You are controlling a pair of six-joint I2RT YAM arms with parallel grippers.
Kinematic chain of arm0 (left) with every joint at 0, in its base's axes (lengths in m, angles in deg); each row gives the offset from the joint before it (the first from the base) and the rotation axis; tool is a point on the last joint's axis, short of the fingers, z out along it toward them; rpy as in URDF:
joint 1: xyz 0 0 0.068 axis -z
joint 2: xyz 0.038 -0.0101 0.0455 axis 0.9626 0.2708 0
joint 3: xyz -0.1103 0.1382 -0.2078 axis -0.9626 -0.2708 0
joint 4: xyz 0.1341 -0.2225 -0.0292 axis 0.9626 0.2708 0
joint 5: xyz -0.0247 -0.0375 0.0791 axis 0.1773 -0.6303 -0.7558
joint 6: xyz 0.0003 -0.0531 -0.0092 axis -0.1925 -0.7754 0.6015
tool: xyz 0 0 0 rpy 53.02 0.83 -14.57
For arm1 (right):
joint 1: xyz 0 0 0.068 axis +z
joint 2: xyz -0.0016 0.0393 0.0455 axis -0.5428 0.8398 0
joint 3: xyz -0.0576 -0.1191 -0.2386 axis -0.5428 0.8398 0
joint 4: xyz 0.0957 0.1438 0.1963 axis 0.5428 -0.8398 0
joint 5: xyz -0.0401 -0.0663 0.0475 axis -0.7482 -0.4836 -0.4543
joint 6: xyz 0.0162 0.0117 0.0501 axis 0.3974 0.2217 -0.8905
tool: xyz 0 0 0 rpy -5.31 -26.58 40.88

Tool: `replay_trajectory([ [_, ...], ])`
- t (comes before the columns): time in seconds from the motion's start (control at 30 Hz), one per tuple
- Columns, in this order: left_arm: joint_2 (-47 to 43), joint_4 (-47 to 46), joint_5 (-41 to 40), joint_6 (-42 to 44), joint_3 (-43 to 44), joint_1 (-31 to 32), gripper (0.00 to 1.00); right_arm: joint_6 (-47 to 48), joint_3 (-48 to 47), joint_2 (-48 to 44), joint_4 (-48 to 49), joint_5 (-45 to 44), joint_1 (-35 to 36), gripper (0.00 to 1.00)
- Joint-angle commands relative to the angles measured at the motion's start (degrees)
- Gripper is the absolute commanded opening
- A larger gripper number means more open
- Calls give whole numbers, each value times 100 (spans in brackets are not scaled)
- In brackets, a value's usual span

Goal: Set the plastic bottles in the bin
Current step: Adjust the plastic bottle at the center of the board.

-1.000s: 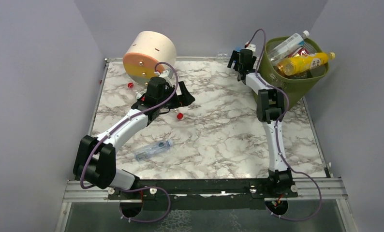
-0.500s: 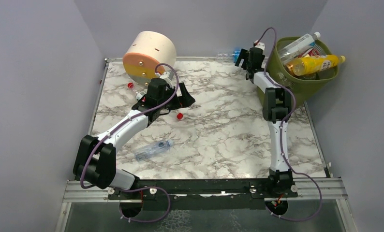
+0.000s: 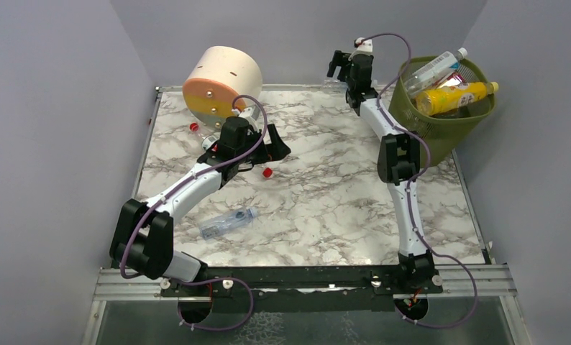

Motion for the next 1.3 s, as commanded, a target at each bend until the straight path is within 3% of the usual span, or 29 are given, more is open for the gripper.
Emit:
replay_trajectory([
  [0.0,8,-151,-85,134,-97,40,99,-8,-1017,789,61,23,-113,95],
  [0.17,-4,-187,-43,115,-99,39,99,-46,-1047,1027,392,202,-113,98],
  [0.67,34,-227,-38,169,-198,39,99,73,-1095,1689,73,292,-222,100],
  [0.87,53,-257,-39,146,-203,47,99,79,-359,1318,272,272,-219,100],
  [0.97,43,-287,-40,112,-251,47,99,136,-466,1233,-285,334,-205,98],
  [1.27,0,-554,-75,-29,-513,167,99,164,4023,-1814,824,-111,88,94],
])
